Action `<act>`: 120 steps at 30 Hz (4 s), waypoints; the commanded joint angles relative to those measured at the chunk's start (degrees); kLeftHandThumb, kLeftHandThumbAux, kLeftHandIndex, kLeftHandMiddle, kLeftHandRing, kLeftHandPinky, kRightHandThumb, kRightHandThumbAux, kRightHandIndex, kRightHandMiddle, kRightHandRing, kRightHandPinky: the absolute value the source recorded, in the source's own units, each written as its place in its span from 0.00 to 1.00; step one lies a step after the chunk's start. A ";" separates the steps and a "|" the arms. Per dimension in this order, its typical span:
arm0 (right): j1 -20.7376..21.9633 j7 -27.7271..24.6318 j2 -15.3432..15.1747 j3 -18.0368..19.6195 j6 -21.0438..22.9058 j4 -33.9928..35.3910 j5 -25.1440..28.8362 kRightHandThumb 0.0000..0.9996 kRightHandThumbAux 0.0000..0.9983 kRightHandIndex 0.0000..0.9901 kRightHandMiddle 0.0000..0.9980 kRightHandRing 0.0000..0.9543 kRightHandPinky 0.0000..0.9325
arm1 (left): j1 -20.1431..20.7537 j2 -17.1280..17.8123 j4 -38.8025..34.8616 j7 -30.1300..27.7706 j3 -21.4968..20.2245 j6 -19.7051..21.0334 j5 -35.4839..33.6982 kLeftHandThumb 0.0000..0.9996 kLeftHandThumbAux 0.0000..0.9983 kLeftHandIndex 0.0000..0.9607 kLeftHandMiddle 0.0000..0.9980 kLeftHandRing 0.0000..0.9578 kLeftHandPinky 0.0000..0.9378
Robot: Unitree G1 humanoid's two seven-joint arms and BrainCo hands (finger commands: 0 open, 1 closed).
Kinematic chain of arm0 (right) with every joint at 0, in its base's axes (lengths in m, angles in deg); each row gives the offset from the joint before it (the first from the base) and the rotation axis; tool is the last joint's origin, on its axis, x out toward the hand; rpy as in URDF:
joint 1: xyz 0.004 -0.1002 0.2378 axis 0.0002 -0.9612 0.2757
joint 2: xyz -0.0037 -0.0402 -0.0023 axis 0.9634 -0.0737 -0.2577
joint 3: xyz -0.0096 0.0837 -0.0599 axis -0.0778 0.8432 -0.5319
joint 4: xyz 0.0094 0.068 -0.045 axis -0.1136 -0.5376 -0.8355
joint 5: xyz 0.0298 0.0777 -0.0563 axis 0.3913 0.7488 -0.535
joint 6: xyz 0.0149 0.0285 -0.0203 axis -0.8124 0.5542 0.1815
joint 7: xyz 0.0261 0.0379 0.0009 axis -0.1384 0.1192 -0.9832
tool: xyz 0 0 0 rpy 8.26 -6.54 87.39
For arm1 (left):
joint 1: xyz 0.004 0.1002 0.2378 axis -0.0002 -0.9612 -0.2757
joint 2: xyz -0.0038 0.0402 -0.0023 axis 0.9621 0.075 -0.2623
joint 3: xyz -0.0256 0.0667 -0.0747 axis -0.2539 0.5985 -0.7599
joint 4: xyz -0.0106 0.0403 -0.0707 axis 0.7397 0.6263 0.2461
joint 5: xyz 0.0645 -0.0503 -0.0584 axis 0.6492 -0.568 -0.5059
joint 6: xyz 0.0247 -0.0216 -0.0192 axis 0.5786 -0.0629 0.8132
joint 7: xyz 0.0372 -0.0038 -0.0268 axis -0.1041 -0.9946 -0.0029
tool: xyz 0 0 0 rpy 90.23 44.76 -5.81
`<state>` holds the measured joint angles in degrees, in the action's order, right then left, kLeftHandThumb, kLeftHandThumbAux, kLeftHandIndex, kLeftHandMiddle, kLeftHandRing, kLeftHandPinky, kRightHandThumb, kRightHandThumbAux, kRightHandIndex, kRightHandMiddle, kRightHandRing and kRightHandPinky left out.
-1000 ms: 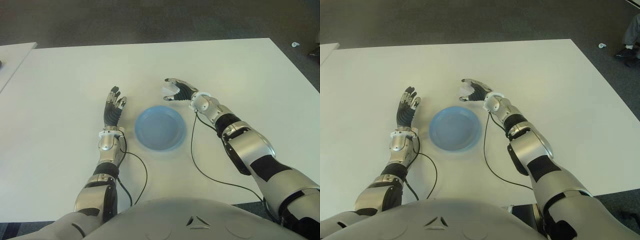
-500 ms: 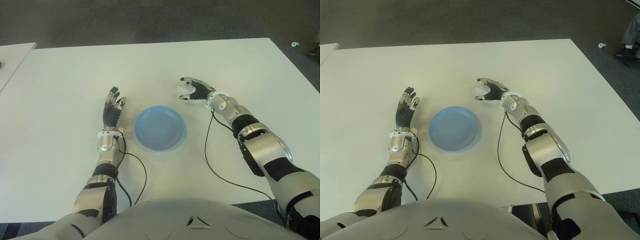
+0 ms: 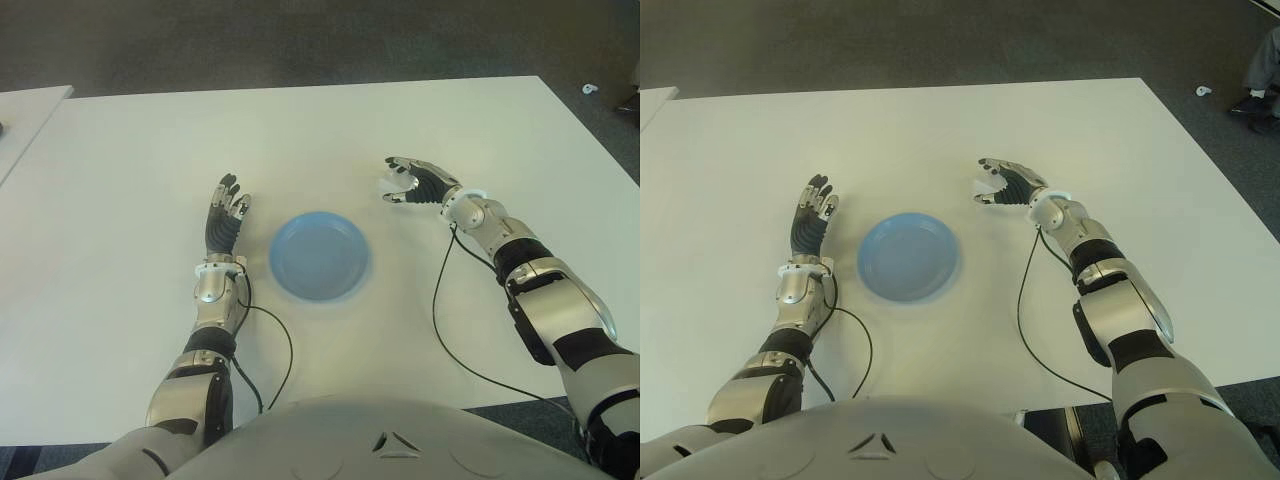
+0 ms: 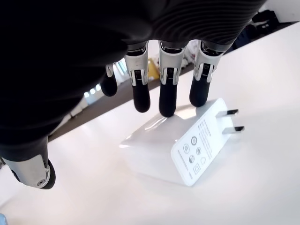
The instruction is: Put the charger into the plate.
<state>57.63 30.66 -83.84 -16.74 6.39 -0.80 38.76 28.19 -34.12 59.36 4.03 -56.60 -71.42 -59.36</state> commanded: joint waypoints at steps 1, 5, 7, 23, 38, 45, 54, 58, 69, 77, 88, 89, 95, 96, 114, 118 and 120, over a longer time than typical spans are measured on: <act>-6.28 -3.15 -1.19 -2.36 2.01 0.33 -2.48 0.00 0.52 0.00 0.23 0.31 0.33 | -8.20 -1.30 6.33 -1.02 -0.74 2.43 -1.25 0.00 0.53 0.00 0.09 0.09 0.12; -7.92 -3.92 -2.97 -2.33 2.00 3.57 -2.22 0.00 0.52 0.00 0.26 0.35 0.36 | -8.17 -1.25 6.53 -0.98 -0.67 2.09 -1.18 0.00 0.53 0.00 0.09 0.09 0.12; -8.72 -4.50 -3.71 -2.14 2.11 5.17 -1.82 0.00 0.51 0.00 0.27 0.35 0.37 | -8.16 -1.24 6.57 -0.96 -0.66 2.06 -1.17 0.00 0.53 0.00 0.09 0.09 0.12; -17.21 -10.45 -9.25 1.38 3.35 20.94 2.39 0.00 0.48 0.00 0.23 0.30 0.27 | -7.78 -1.22 7.05 -0.73 -0.92 2.42 -1.37 0.00 0.54 0.00 0.09 0.10 0.12; -25.80 -15.84 -10.46 6.93 7.10 34.86 7.79 0.00 0.41 0.00 0.14 0.18 0.17 | -7.83 -0.88 6.99 -1.09 -0.97 2.83 -1.46 0.00 0.54 0.00 0.09 0.09 0.12; -28.12 -15.93 -9.80 8.06 6.72 36.12 8.61 0.00 0.40 0.00 0.09 0.14 0.15 | -7.74 -0.78 7.08 -1.01 -0.95 2.89 -1.36 0.00 0.54 0.00 0.09 0.09 0.12; -32.05 -16.35 -9.78 9.13 6.57 39.71 10.14 0.00 0.41 0.00 0.06 0.11 0.15 | -7.89 -0.73 6.82 -0.88 -0.86 3.00 -1.24 0.00 0.54 0.00 0.09 0.09 0.12; -34.24 -16.35 -9.88 9.73 6.53 41.93 10.52 0.00 0.44 0.00 0.06 0.10 0.14 | -7.81 -0.69 6.84 -0.96 -0.89 3.12 -1.31 0.00 0.54 0.00 0.08 0.09 0.12; -38.38 -17.01 -9.91 11.29 7.35 47.31 11.90 0.00 0.50 0.00 0.05 0.09 0.15 | -7.63 -0.66 6.74 -1.06 -0.96 3.54 -1.52 0.00 0.54 0.00 0.09 0.09 0.13; -39.85 -17.04 -9.11 12.43 7.81 49.50 12.91 0.00 0.52 0.00 0.04 0.09 0.16 | -7.48 -0.52 6.79 -1.00 -0.86 3.65 -1.55 0.00 0.54 0.00 0.09 0.09 0.12; -41.42 -17.86 -8.22 14.65 8.09 53.03 15.44 0.00 0.48 0.00 0.04 0.10 0.16 | -7.64 -0.36 6.56 -1.30 -0.78 3.72 -1.57 0.00 0.54 0.00 0.08 0.09 0.13; -41.50 -17.98 -8.05 14.84 8.16 53.19 15.72 0.00 0.48 0.00 0.04 0.09 0.16 | -7.68 -0.35 6.51 -1.31 -0.76 3.74 -1.56 0.00 0.54 0.00 0.08 0.09 0.13; -41.17 -17.04 -7.24 15.77 5.75 52.91 15.95 0.00 0.48 0.00 0.05 0.11 0.19 | -7.77 -0.32 6.34 -1.14 -0.70 3.80 -1.46 0.00 0.54 0.00 0.09 0.09 0.13; -40.74 -15.61 -6.98 15.96 3.59 52.13 15.34 0.00 0.49 0.00 0.05 0.11 0.19 | -7.76 -0.31 6.33 -1.12 -0.72 3.81 -1.47 0.00 0.54 0.00 0.09 0.09 0.13; -35.56 7.93 -2.10 20.48 -10.48 45.86 4.28 0.36 0.49 0.00 0.08 0.11 0.16 | -7.64 -0.35 6.29 -1.12 -0.84 3.85 -1.66 0.00 0.54 0.00 0.09 0.10 0.13; -31.61 14.96 -1.52 20.06 -12.76 41.43 -0.27 0.42 0.45 0.00 0.05 0.07 0.11 | -7.39 -0.34 6.55 -1.09 -0.84 3.90 -1.63 0.00 0.54 0.00 0.09 0.10 0.14; -29.15 19.89 -1.48 19.29 -13.76 39.00 -4.20 0.42 0.43 0.00 0.04 0.06 0.09 | -7.34 -0.32 6.60 -1.07 -0.80 3.92 -1.57 0.00 0.54 0.00 0.09 0.10 0.13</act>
<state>24.59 44.09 -85.96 3.21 -5.60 42.03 39.66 28.16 -33.09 60.03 3.47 -56.97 -71.14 -60.19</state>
